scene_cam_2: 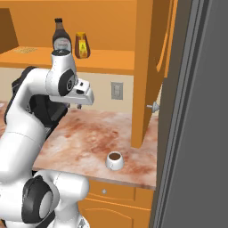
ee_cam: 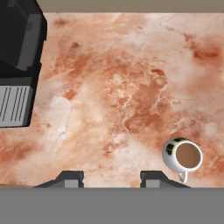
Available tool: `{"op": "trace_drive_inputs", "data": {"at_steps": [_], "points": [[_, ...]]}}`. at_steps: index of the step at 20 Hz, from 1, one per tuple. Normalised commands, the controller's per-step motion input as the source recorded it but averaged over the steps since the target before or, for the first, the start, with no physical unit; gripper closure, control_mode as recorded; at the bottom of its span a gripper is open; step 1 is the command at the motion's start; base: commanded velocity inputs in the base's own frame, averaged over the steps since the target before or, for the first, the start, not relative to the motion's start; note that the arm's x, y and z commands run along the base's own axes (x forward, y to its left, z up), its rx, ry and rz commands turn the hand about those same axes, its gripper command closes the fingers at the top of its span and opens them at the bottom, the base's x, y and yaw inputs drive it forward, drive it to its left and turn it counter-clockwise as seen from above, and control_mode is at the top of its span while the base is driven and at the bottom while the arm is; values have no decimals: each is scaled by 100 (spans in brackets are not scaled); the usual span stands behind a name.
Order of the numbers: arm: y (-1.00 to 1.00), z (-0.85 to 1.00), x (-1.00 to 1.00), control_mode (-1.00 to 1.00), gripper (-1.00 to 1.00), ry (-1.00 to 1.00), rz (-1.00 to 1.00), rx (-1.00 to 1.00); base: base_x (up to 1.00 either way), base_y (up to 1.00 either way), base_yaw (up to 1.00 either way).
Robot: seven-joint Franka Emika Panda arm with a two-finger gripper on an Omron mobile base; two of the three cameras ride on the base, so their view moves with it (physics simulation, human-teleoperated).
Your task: Pick the syrup bottle and honey bottle from the cabinet and place them next to the mug.
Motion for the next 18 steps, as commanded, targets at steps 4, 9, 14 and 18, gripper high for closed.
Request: {"op": "trace_drive_inputs", "data": {"at_steps": [4,9,14,18], "points": [[0,0,0,-100,-100,0,0,0,0,0,0],[2,0,-11,-100,-100,-10,-4,0,0,0,0],[0,15,-38,-100,-100,-25,-4,1,0,0,0],[0,57,-56,-100,-100,-33,-2,3,0,0,0]]}}
